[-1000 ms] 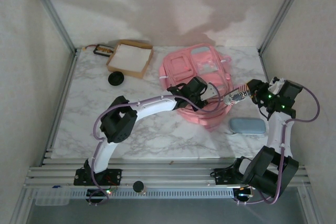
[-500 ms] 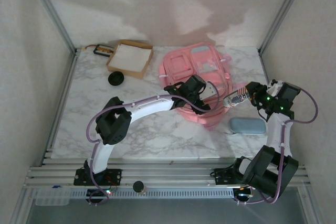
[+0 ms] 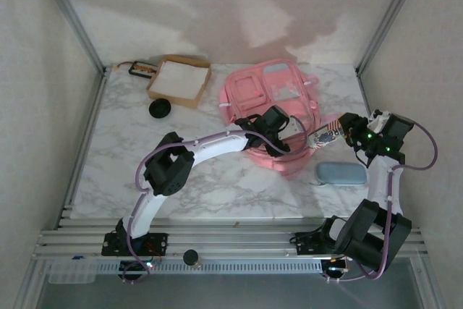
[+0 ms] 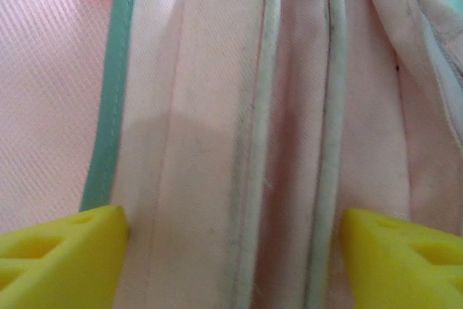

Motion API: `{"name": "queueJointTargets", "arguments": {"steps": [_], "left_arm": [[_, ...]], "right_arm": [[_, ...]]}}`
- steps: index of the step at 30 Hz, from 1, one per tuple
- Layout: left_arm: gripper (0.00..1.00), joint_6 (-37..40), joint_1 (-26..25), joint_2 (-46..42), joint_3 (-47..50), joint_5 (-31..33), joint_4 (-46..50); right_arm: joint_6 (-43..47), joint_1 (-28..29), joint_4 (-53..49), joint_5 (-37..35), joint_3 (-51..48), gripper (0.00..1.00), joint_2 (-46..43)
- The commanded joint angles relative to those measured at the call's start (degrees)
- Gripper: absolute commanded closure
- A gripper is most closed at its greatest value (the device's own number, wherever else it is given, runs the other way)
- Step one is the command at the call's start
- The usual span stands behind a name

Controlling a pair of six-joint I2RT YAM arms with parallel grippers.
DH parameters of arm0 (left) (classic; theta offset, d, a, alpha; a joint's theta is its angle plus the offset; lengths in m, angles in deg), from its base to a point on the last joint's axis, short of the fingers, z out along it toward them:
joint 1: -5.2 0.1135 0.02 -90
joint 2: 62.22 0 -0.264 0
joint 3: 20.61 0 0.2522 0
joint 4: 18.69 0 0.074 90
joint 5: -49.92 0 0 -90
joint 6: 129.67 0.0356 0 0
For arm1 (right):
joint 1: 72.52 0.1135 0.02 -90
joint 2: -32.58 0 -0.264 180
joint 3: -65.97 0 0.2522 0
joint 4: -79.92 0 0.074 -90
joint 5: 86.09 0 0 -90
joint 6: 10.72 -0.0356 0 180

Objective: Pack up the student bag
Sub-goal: Open the student bag at the middle-right of the table.

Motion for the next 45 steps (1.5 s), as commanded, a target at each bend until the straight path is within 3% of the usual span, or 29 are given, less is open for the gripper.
{"name": "queueJointTargets", "arguments": {"steps": [1,9,14,17,20,24,28,30,37,41,45], "left_arm": [[0.35,0.6,1.3,0.6,-4.8,0.7,1.4],[0.61,0.4,1.7,0.8,-4.9,-1.3,1.9],[0.53,0.9,0.7,2.9,-5.5,-1.7,3.6],[0.37,1.0,0.0,2.0,-1.4,0.2,-0.4],[0.36,1.4,0.0,3.1,-1.0,1.6,-2.3],[0.59,0.9,0.2,3.5,0.2,7.4,-7.4],[0.76,0.6,0.7,2.1,0.0,6.6,-8.5],[1.0,0.3,0.7,1.7,-0.7,6.9,-8.6],[1.0,-4.3,0.8,0.0,-6.7,7.4,-3.2],[1.0,-9.2,0.6,-0.9,-12.0,8.4,-0.4],[1.0,-13.5,0.2,-0.9,-17.7,9.0,4.3]], "right_arm": [[0.4,-0.3,1.6,0.4,-0.8,0.65,0.0],[0.1,-0.3,2.4,0.5,-1.3,0.65,0.4],[0.3,-0.3,2.2,0.2,-1.3,0.65,0.5],[-0.1,-0.3,2.8,0.3,-1.7,0.65,0.5],[-0.2,-0.3,2.9,0.7,-1.9,0.65,0.6],[-0.2,-0.3,2.8,0.5,-2.0,0.66,0.4],[0.2,-0.3,2.3,0.1,-1.9,0.66,0.3],[-0.1,-0.3,2.5,-0.1,-2.2,0.66,0.3],[-0.4,-0.6,3.5,-3.1,-2.4,0.66,-0.1],[-3.4,-0.4,9.9,-2.6,-5.2,0.65,0.9],[-5.0,4.2,17.0,-3.7,-5.2,0.64,2.7]]}}
